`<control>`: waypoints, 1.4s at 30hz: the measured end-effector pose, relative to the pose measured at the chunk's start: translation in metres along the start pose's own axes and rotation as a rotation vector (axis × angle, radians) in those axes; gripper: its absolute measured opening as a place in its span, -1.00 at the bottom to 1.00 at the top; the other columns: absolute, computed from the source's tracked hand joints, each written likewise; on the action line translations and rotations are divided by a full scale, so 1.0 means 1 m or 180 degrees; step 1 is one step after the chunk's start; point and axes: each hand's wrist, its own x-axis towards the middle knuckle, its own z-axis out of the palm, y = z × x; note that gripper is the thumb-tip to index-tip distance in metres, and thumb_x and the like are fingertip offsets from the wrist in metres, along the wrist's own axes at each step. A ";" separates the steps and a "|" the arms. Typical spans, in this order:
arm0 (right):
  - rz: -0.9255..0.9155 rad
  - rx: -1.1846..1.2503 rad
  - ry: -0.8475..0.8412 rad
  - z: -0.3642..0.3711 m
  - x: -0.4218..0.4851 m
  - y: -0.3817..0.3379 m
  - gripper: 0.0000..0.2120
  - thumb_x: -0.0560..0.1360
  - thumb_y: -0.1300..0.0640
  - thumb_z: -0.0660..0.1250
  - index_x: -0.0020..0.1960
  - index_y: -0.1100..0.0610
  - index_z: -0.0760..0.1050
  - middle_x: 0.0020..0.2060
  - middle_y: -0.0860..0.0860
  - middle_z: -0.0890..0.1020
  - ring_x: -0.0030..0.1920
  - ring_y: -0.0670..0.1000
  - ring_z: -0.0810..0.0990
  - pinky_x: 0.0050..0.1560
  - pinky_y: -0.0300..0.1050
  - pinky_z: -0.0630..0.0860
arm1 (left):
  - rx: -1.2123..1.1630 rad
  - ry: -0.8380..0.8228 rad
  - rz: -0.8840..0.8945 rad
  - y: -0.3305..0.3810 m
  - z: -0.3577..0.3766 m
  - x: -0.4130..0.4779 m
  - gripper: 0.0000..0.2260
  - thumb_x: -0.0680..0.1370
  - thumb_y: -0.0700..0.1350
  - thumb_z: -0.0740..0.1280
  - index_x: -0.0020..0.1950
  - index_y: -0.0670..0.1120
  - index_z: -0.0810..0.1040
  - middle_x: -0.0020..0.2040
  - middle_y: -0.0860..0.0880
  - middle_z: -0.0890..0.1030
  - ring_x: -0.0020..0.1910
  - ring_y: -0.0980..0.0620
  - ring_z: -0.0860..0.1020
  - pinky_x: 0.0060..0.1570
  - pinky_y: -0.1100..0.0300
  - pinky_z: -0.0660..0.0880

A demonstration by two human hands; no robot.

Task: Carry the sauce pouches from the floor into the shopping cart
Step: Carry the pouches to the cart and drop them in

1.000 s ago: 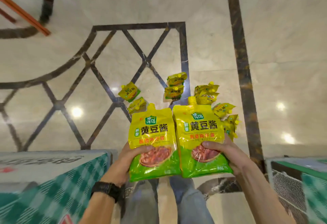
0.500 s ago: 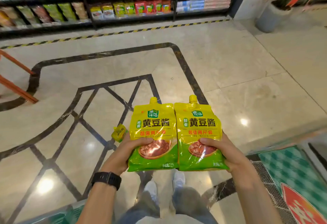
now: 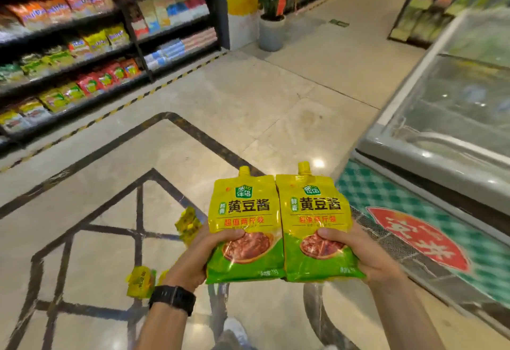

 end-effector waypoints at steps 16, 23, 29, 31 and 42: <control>-0.1180 0.1204 0.2059 -0.256 -0.263 0.038 0.02 -0.16 0.02 0.73 0.26 0.19 0.51 0.08 0.21 0.69 0.02 0.24 0.69 -0.08 0.08 0.66 | 0.1500 -0.2237 -0.0798 -0.096 0.372 0.054 -0.26 0.17 -0.07 0.66 0.33 -0.15 0.55 0.25 -0.27 0.62 0.22 -0.32 0.60 0.30 -0.27 0.45; -0.1709 0.1906 0.2884 -0.330 -0.353 0.067 -0.07 -0.19 0.08 0.74 0.16 0.19 0.56 0.03 0.22 0.70 -0.05 0.19 0.71 -0.16 0.02 0.66 | 0.2032 -0.3005 -0.1406 -0.167 0.533 0.059 -0.32 0.13 -0.17 0.65 0.24 -0.17 0.58 0.11 -0.26 0.69 -0.07 -0.21 0.71 -0.10 -0.10 0.67; -0.1865 0.2334 0.3592 -0.402 -0.396 0.074 -0.07 -0.19 0.11 0.74 0.16 0.21 0.56 0.02 0.22 0.70 -0.07 0.18 0.72 -0.20 -0.03 0.65 | 0.2423 -0.3561 -0.1783 -0.233 0.663 0.086 -0.34 0.12 -0.18 0.64 0.21 -0.17 0.60 0.10 -0.26 0.69 -0.09 -0.20 0.71 -0.03 -0.15 0.64; -0.1824 0.2423 0.3873 -0.430 -0.407 0.072 0.00 -0.17 0.09 0.74 0.24 0.23 0.52 0.06 0.23 0.69 -0.03 0.19 0.71 -0.17 -0.02 0.65 | 0.2597 -0.3765 -0.1859 -0.253 0.708 0.096 -0.14 -0.03 -0.07 0.72 0.24 -0.18 0.59 0.12 -0.28 0.68 -0.06 -0.22 0.70 0.06 -0.18 0.61; -0.2220 0.2961 0.4943 -0.531 -0.495 0.088 0.00 -0.16 0.10 0.74 0.24 0.22 0.50 0.06 0.24 0.69 -0.03 0.20 0.71 -0.16 -0.01 0.65 | 0.2927 -0.4703 -0.2461 -0.371 0.919 0.064 -0.14 0.00 -0.17 0.70 0.28 -0.21 0.55 0.11 -0.28 0.68 -0.08 -0.22 0.71 -0.16 -0.05 0.66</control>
